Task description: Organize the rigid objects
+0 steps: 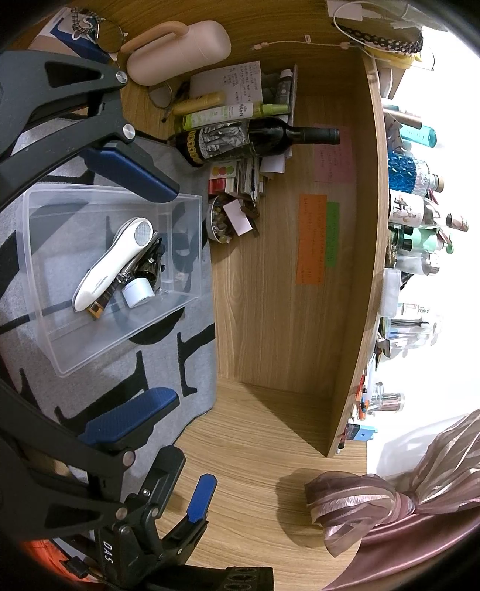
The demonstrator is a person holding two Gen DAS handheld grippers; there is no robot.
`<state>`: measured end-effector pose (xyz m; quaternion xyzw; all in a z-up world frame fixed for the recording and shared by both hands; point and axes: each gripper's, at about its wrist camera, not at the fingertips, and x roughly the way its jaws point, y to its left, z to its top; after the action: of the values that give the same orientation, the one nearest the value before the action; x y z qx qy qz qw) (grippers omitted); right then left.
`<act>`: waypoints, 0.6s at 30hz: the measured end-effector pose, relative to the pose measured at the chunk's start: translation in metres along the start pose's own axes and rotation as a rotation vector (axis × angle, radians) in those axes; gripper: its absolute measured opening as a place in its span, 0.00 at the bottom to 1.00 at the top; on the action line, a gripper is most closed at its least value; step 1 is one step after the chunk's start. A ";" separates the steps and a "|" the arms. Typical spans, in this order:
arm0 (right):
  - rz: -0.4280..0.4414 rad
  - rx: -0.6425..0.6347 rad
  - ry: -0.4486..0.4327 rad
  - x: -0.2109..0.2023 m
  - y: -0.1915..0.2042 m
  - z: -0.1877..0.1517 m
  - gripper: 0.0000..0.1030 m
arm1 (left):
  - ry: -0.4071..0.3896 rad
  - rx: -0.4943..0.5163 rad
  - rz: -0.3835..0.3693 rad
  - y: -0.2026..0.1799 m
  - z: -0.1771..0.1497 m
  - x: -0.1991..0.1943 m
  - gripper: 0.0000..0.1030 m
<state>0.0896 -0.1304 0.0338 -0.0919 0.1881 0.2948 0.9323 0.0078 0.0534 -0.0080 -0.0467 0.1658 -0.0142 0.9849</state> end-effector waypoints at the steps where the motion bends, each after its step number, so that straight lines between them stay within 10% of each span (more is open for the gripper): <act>1: 0.002 0.001 0.000 0.000 -0.001 0.000 1.00 | 0.001 -0.001 -0.001 0.000 0.000 0.000 0.99; 18: -0.001 -0.001 0.015 0.005 0.006 0.000 1.00 | 0.030 -0.029 -0.033 0.003 -0.004 0.008 0.99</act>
<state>0.0906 -0.1230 0.0315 -0.0945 0.1947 0.2937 0.9311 0.0141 0.0558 -0.0150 -0.0636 0.1799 -0.0286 0.9812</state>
